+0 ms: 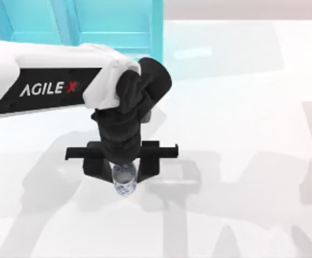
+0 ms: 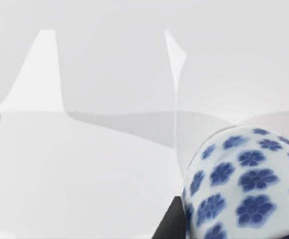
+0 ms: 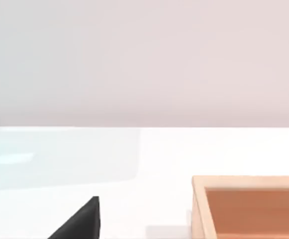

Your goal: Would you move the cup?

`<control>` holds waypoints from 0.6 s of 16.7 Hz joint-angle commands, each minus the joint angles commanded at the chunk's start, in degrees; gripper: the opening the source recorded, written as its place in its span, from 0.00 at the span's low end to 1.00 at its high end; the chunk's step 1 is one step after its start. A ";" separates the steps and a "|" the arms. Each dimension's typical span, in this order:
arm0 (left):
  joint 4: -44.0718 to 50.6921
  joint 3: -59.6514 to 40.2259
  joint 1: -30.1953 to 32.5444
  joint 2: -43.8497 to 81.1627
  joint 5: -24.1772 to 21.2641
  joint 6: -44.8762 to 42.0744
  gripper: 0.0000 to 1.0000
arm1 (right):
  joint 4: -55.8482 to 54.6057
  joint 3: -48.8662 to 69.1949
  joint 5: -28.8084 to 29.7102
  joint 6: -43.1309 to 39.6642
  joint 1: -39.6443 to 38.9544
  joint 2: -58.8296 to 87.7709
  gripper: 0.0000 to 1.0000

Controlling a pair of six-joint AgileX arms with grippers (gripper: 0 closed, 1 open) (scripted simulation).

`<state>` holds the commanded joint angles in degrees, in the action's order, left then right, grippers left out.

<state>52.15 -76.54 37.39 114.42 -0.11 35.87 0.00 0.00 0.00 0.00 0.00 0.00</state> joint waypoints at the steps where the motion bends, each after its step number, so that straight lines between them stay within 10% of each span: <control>1: 0.00 0.00 0.00 0.00 0.00 0.00 0.00 | 0.00 0.00 0.00 0.00 0.00 0.00 1.00; 10: 1.86 -0.39 -6.20 -1.41 -0.01 -6.28 0.00 | 0.00 0.00 0.00 0.00 0.00 0.00 1.00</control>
<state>54.01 -76.93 31.19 113.01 -0.11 29.59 0.00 0.00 0.00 0.00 0.00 0.00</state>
